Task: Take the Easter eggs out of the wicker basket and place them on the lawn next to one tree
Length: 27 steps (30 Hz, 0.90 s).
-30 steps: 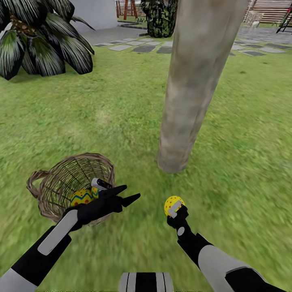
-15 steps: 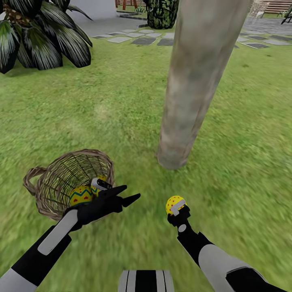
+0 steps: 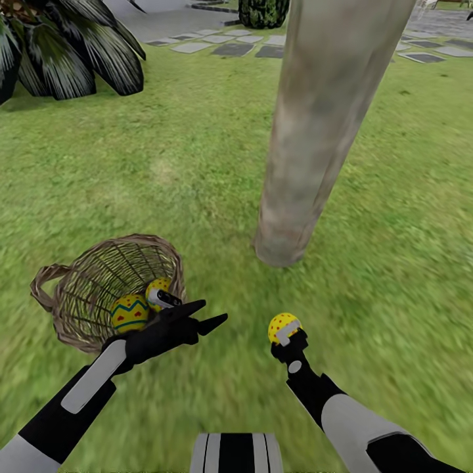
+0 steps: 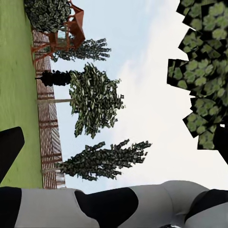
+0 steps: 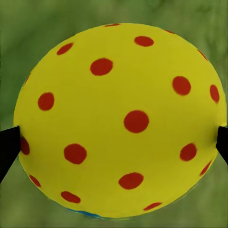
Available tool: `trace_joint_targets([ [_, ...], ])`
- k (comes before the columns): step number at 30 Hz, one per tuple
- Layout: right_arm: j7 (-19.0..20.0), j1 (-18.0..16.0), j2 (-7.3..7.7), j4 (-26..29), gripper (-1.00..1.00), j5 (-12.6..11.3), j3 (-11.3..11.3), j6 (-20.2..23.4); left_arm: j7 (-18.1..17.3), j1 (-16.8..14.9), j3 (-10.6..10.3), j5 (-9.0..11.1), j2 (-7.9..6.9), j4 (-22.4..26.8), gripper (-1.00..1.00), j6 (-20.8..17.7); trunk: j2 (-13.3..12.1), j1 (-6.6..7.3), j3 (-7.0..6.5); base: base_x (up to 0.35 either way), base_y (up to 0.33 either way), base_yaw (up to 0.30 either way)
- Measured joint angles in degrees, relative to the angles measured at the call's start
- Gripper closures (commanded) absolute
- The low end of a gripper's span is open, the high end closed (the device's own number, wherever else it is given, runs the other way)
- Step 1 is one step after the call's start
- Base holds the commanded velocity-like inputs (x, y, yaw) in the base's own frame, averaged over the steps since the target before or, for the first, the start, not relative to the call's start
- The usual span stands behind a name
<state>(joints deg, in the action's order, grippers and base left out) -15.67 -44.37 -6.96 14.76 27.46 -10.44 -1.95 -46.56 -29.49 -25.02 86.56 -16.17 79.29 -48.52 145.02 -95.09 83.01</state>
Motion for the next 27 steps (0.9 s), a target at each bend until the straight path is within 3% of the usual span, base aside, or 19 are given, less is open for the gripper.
trace_joint_targets([
  [10,0.02,0.01,0.08,1.23,1.0,0.03,-0.07,0.07,0.0,0.0,0.0,0.01,0.03,-0.09,-1.0,0.06,0.03,-0.05,0.45,0.0,0.0,0.0],
  [11,0.02,0.01,0.08,1.26,-1.0,0.02,-0.08,0.08,0.0,0.0,0.0,0.01,0.04,-0.09,-1.0,0.04,0.03,-0.05,0.45,0.0,0.0,0.0],
  [15,0.18,0.03,0.12,-0.95,-1.0,-0.47,0.11,0.1,0.0,0.0,0.0,0.01,0.05,-0.11,-1.0,0.0,0.02,-0.08,0.46,0.0,0.0,0.0],
  [19,0.22,0.02,0.12,-0.95,-1.0,-0.47,0.1,0.1,0.16,0.0,0.0,0.0,0.84,-0.16,-1.0,-0.08,-0.04,0.03,-0.42,0.0,0.0,0.0],
  [27,0.23,0.02,0.12,-0.81,-1.0,-0.48,0.11,-0.25,0.26,0.0,0.0,-0.06,1.01,-0.17,-1.0,-0.1,-0.14,0.24,-2.2,0.0,0.0,0.0],
])
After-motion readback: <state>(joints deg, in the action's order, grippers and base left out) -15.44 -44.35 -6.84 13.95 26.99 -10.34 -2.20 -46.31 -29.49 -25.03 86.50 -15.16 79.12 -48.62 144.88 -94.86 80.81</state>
